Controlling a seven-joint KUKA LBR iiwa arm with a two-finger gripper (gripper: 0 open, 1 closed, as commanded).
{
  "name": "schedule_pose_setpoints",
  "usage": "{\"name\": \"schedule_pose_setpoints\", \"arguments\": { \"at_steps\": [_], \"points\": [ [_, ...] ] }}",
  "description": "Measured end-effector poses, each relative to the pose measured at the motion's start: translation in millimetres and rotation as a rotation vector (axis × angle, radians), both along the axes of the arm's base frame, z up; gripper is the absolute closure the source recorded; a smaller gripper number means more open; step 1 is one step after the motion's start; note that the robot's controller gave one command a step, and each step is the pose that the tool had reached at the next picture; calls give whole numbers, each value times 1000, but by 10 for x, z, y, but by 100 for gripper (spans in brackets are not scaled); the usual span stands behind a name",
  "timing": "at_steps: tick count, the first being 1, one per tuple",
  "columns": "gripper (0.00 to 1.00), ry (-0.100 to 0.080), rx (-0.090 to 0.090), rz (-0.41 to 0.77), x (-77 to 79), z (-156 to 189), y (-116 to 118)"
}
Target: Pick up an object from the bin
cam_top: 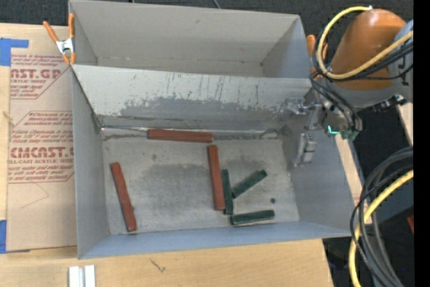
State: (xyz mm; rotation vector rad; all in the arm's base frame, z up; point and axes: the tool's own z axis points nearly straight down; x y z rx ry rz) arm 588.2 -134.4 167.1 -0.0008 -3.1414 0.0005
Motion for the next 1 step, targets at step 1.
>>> {"name": "schedule_pose_setpoints", "arguments": {
  "at_steps": [1],
  "points": [
    [0,-3,-1,1,9,12,3]
  ]
}}
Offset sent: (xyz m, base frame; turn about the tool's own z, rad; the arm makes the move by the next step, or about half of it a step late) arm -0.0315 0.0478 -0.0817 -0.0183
